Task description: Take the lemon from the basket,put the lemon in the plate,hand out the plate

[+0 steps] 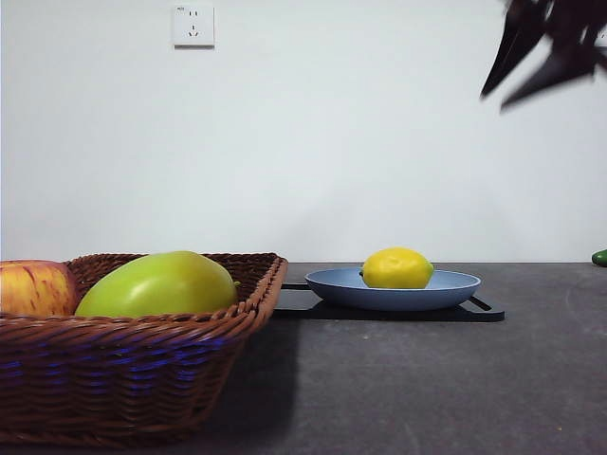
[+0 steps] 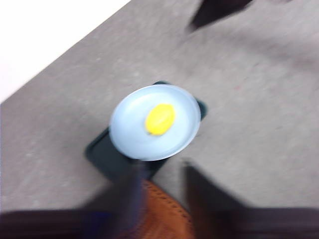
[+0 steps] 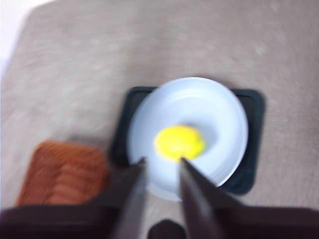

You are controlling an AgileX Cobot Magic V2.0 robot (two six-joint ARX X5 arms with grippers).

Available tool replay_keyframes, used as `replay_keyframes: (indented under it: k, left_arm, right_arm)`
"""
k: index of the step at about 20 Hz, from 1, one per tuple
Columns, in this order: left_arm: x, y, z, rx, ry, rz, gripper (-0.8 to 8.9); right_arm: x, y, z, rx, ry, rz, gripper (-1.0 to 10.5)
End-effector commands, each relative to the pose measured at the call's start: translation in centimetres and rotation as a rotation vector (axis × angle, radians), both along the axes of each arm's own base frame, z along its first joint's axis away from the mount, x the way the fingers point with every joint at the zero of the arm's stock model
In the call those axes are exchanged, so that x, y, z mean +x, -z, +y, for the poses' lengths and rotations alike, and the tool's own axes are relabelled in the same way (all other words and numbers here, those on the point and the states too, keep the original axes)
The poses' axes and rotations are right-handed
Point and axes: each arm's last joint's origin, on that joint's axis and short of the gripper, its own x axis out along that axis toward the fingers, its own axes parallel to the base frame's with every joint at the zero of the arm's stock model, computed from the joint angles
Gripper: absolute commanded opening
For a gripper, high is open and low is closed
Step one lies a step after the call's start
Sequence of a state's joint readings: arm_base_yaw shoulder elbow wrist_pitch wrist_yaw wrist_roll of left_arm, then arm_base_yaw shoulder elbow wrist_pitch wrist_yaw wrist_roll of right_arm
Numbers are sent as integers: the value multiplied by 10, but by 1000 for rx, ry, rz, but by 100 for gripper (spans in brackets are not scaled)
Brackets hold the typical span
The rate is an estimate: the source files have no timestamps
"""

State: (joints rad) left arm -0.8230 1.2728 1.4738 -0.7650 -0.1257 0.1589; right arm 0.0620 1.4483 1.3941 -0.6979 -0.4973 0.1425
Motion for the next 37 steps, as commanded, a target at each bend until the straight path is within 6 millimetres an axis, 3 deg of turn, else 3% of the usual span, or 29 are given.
replay_keyframes:
  k: [1,5,9,11,13,18,21,24,37]
  left_arm:
    - [7,-4,4,26,-5,-42,6]
    - [21,4,29,101,-102,42,6]
    - [28,18,55,70,-102,224,6]
    - [27,28,64,18,-122,208,6]
    - [19,44,72,-52,-154,158,6]
    - [-19,95,94,-244,-184,5,6]
    - [-40,125,105,-350,-193,-66,6]
    - [-54,146,113,-459,-211,-90,6]
    - [-55,150,113,-461,-209,-95,8]
  right_arm:
    - [-30,-24,4,-47,-67,-58,4]
    - [-88,-37,11,-135,-109,53,3]
    - [-127,-34,16,-481,78,132,3]
    - [-141,-29,19,-532,154,34,3]
    - [-156,-18,22,-473,160,-114,4]
    - [-187,30,24,-257,145,-479,3]
    - [-198,69,24,-164,142,-607,3]
    - [-201,98,24,-102,150,-612,3]
    - [-201,101,24,-103,158,-595,3]
